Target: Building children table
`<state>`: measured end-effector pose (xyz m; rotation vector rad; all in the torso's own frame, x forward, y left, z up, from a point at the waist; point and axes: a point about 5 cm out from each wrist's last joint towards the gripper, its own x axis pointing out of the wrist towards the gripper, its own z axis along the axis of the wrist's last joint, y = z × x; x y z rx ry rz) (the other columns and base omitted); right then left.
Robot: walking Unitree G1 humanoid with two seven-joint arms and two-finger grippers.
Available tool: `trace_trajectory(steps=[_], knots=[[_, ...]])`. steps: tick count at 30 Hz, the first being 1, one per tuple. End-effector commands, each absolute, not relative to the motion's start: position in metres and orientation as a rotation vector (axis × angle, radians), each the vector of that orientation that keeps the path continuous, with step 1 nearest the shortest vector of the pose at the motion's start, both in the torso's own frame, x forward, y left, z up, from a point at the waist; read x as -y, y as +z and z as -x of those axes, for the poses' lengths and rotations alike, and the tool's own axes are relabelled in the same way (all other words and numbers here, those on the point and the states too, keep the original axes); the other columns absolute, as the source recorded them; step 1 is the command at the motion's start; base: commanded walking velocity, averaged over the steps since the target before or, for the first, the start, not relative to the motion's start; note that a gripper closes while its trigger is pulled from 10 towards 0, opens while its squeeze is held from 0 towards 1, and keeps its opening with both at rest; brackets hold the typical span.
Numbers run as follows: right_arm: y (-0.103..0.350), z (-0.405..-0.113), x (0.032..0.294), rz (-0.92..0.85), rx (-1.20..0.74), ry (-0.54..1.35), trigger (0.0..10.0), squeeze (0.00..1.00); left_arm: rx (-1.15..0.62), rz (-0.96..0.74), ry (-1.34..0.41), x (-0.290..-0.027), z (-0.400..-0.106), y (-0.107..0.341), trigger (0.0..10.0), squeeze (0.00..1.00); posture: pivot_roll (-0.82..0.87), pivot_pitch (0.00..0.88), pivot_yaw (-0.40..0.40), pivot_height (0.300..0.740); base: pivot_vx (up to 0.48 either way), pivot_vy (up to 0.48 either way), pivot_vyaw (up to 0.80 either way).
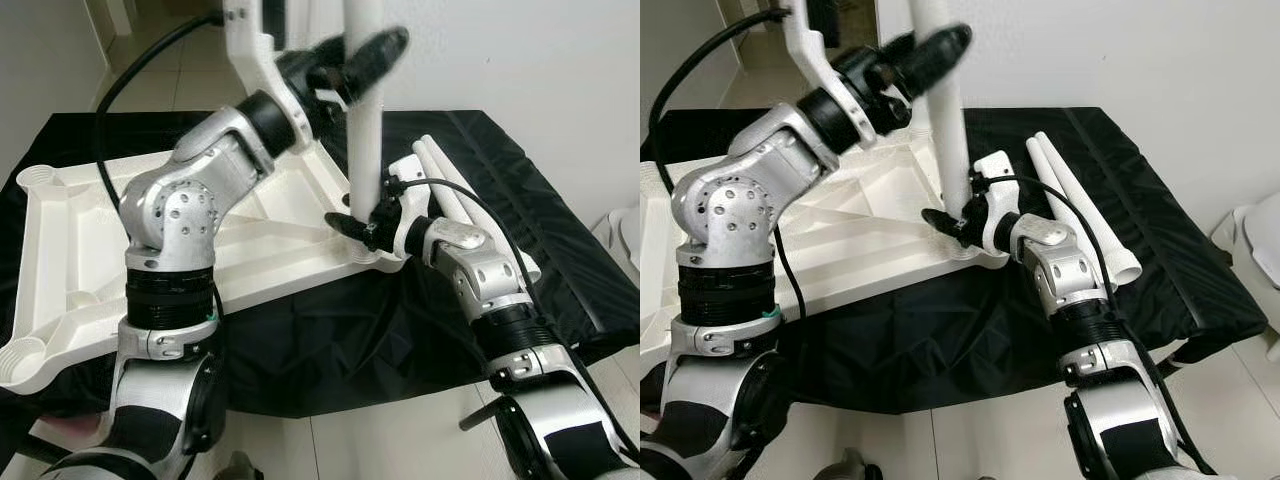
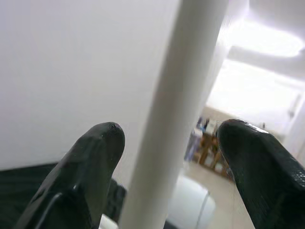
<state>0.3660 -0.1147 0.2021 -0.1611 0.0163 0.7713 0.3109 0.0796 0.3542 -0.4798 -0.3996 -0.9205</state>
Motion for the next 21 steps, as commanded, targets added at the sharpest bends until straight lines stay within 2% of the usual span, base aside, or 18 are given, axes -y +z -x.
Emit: trace_trajectory(steps=[1, 10, 21], knots=[[0.210, -0.369, 0.115, 0.143, 0.017, 0.749, 10.0, 0.00, 0.441, 0.477, -0.919, -0.082, -0.307, 0.360, 10.0, 0.00, 0.00, 0.012, -0.030, 0.740, 0.000, 0.000, 0.00], [0.209, -0.372, 0.124, 0.071, 0.088, 0.602, 10.0, 0.00, 0.329, 0.384, -0.749, -0.097, -0.317, 0.318, 10.0, 0.00, -0.01, 0.002, -0.035, 0.740, 0.000, 0.000, 0.00], [0.206, -0.372, 0.143, -0.021, 0.137, 0.393, 10.0, 0.00, 0.166, 0.286, -0.650, -0.091, -0.325, 0.267, 10.0, 0.00, -0.02, 0.000, -0.026, 0.740, 0.000, 0.000, 0.00]])
